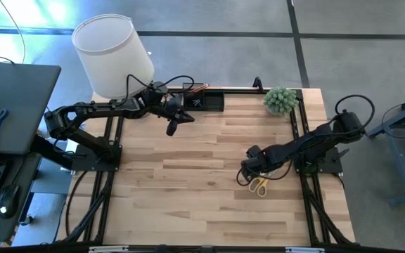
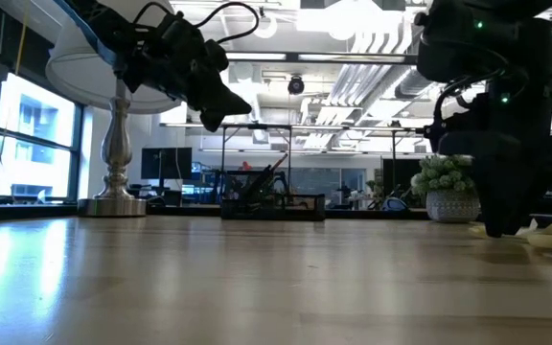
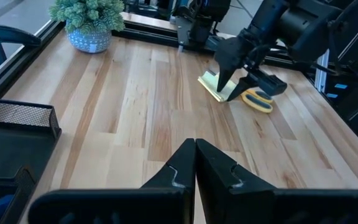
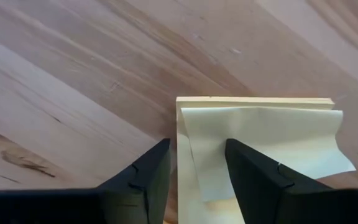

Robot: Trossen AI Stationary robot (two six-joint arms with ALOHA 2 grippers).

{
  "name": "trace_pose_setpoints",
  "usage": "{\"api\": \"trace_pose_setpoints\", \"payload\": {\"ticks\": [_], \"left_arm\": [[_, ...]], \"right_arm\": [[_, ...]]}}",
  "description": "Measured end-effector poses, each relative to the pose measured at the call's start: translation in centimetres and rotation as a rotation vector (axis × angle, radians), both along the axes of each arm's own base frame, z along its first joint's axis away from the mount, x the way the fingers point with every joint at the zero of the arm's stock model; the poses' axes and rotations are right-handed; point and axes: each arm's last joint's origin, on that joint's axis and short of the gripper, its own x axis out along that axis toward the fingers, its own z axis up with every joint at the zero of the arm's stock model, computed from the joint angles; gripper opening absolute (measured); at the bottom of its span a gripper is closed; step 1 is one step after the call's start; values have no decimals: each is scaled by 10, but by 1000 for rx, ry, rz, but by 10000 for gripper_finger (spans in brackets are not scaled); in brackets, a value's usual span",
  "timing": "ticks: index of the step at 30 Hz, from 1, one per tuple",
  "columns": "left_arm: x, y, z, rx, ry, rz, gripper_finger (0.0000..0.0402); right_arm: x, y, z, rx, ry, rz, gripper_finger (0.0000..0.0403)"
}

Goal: Pick and place office supplies into organizer
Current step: Put the yellow scissors into the black desk organizer

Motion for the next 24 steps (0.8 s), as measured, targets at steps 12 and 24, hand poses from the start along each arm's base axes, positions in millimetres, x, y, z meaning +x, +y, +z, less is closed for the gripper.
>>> {"api": "trace_pose_setpoints", "payload": {"ticks": [12,24], "left_arm": [[0,0,0,1,3,-2,1],[0,0,-1,5,6,-4,1]], "right_arm": [[16,2,22,-90,-29,45,87],[40,0,73,-151,-61,117,46]]}}
